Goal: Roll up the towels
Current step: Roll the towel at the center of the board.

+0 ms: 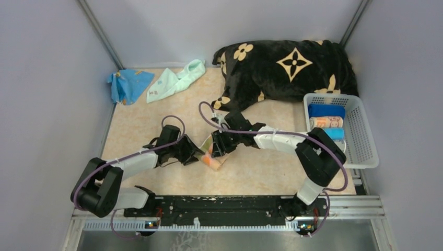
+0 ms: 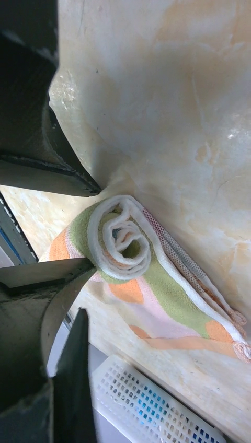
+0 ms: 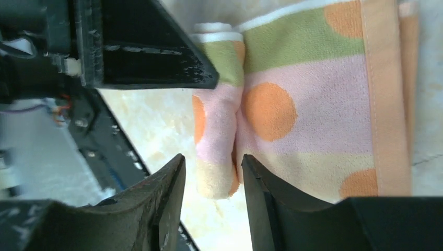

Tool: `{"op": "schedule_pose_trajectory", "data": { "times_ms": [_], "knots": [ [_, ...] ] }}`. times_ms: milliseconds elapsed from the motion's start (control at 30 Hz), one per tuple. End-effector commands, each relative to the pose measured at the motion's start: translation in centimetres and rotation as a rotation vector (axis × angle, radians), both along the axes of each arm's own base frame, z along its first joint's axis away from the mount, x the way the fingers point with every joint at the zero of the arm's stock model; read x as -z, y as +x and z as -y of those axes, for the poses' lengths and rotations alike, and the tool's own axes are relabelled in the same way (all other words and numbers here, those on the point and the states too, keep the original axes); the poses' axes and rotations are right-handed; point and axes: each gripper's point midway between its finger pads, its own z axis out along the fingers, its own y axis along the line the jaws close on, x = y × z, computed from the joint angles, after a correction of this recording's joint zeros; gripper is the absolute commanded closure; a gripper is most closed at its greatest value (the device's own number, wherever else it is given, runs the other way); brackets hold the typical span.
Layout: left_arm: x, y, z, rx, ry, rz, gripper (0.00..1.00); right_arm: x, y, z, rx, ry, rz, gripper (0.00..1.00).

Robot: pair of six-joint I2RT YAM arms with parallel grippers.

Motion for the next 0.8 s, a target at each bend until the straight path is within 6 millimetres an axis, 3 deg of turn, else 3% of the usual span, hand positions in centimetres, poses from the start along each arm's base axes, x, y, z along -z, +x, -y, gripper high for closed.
{"op": "schedule_pose_trajectory", "data": {
  "times_ms": [0, 167, 300, 767],
  "knots": [
    [3.0, -1.2, -2.2, -0.041, 0.127, -0.092, 0.46, -1.7, 1.7, 1.5, -0.002, -0.285, 0.404, 0.55],
    [3.3, -1.3, -2.0, -0.037, 0.12, -0.108, 0.46, -2.5, 0.2, 0.1, -0.084, -0.438, 0.668, 0.54],
    [3.4, -1.4, -2.0, -0.036, 0.123, -0.111, 0.46, -2.4, -0.5, -1.3, -0.111, -0.472, 0.76, 0.54],
    [3.9, -1.6, -2.3, -0.038, 0.137, -0.126, 0.46, 1.8, -1.3, -3.2, -0.226, -0.637, 0.881, 0.54]
  ]
}}
